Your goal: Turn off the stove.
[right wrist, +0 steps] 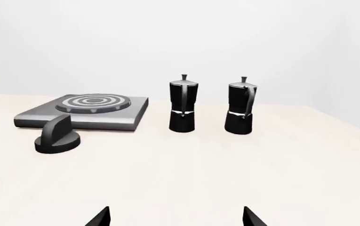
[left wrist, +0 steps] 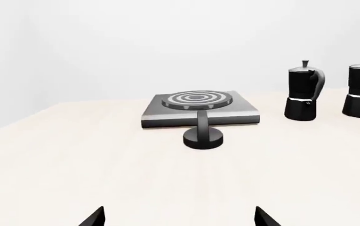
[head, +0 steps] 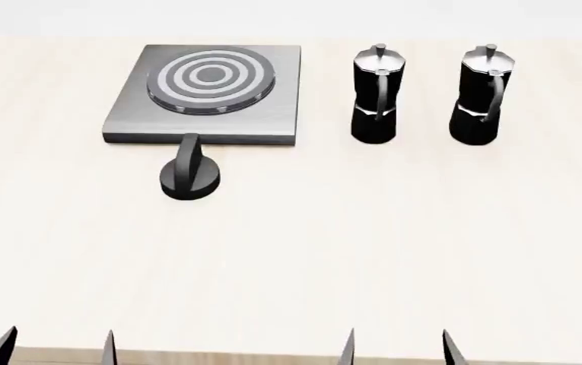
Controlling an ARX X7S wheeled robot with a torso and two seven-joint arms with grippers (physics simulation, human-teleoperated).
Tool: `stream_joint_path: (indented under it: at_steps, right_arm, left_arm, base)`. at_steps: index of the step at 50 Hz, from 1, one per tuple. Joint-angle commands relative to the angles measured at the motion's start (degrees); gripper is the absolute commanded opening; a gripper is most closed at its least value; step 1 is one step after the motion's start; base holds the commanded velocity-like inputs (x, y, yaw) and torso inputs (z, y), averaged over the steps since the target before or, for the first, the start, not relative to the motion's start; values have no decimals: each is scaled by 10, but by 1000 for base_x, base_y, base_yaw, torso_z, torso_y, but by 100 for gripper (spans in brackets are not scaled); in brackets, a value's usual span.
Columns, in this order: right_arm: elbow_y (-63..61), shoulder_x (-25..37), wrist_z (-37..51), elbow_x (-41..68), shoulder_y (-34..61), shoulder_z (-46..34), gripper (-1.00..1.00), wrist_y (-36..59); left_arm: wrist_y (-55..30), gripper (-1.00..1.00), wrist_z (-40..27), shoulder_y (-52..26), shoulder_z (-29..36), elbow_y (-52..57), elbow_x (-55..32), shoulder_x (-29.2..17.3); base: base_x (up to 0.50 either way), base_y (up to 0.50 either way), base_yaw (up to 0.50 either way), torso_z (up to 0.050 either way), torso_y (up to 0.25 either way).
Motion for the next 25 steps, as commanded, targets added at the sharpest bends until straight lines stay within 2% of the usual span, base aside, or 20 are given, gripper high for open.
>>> stream_joint_path:
  at_steps: [1, 25]
  right_arm:
    - [-102, 14, 17, 7, -8, 1, 100, 60]
    - [-265, 32, 50, 5, -22, 0, 100, 129]
  left_arm:
    - [-45, 100, -7, 14, 15, 92, 6, -18]
    - [-152, 100, -29, 9, 14, 279, -2, -38]
  base:
    - [0, 0, 0, 0, 0]
    - [0, 0, 0, 0, 0]
